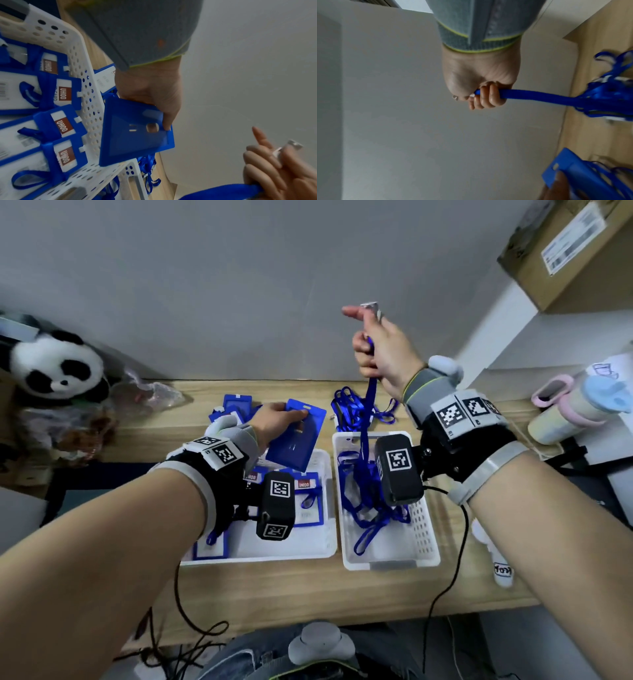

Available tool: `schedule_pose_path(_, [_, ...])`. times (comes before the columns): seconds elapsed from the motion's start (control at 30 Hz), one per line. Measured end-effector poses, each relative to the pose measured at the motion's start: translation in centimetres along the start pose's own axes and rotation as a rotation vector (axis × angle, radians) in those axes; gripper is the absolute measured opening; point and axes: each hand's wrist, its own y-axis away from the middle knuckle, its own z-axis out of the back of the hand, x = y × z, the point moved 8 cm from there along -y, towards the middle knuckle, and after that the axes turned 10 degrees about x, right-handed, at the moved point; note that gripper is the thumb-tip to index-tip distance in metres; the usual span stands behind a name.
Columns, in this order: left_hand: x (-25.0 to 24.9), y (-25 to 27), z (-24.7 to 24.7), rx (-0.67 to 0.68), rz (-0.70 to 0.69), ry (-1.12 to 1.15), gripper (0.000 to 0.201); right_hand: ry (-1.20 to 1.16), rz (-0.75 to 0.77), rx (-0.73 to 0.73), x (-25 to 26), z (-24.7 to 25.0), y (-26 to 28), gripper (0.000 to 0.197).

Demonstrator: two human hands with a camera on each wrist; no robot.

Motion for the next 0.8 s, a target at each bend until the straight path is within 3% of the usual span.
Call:
schedule_pose_path(0.13, [-0.1,1.4,1.3,0.012,-0.02,0.015,0.015,-0.011,-0.059,0.075,-0.3,-2.3,0.0,0.03])
schedule_pose_path(0.23, [0.2,2.2,1.9,0.06,-0.038,0.005,0.01,0.439,-0.201,0.239,-3.6,-3.8,0.4,0.031])
schedule_pose_path(0.33, [0.8,3.2,2.4,0.127,-0.039,-0.043,0.007,0.788,-0.231,0.341,-7.1,-4.9,1.0,0.025])
schedule_pose_path(0.63, [3.0,4.8,3.4,0.179,0.089,-0.113,0.021,0.859,-0.399,0.418,-10.4,-7.5,2.1,0.015])
schedule_pose_path(0.8, [2.9,5.5,3.7,0.183,0.13,-0.182,0.042,0.982,-0.504,0.472,-10.7,-8.7,2.7,0.013])
